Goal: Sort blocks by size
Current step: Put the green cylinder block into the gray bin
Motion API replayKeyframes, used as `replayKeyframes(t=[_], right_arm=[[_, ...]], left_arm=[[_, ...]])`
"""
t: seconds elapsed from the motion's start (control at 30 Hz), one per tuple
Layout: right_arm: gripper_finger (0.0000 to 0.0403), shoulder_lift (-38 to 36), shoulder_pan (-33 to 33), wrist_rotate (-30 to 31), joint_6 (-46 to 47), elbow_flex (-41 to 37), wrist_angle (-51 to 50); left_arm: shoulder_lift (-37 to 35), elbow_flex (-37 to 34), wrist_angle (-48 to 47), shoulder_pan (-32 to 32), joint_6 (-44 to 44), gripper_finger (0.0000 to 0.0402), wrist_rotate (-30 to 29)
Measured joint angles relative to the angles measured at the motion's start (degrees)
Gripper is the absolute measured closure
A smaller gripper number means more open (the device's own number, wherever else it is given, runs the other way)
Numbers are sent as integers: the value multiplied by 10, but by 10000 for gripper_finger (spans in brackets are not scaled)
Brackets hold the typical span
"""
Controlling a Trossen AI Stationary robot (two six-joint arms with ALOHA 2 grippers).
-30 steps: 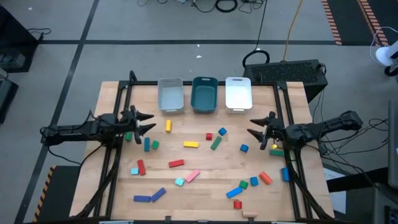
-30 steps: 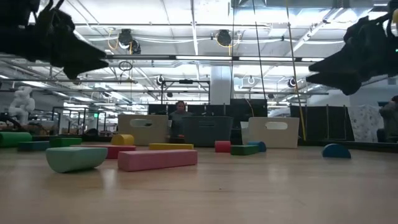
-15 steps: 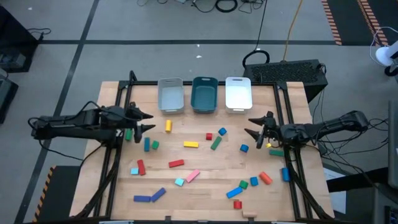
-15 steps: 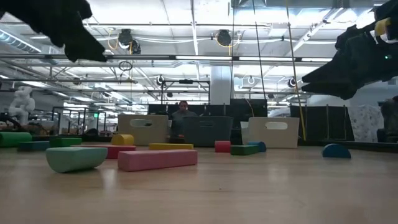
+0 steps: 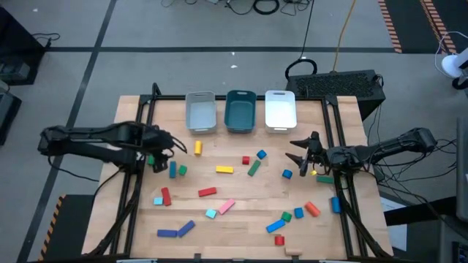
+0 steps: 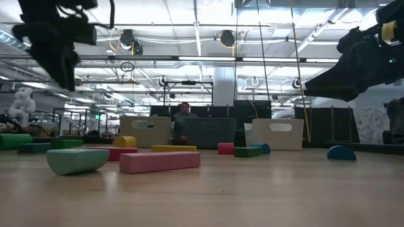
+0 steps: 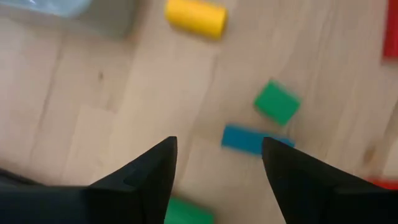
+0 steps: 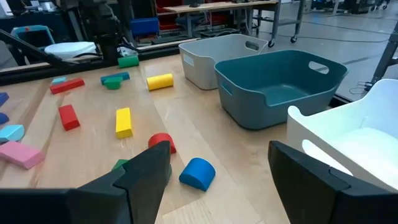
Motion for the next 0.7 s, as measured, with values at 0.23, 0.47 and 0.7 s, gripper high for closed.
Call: replayKeyframes(t=[0.23,0.47,0.7], right_arm=[[144,20,0,0,15,0,7],[123,63,0,-15,59,0,10],[87,101,0,-15,48,0,63]], left_arm=[[55,0,-20,0,29,155,4],[103,-7,-19,0,24,155,6],[209,12,35,2,-103,155,39]])
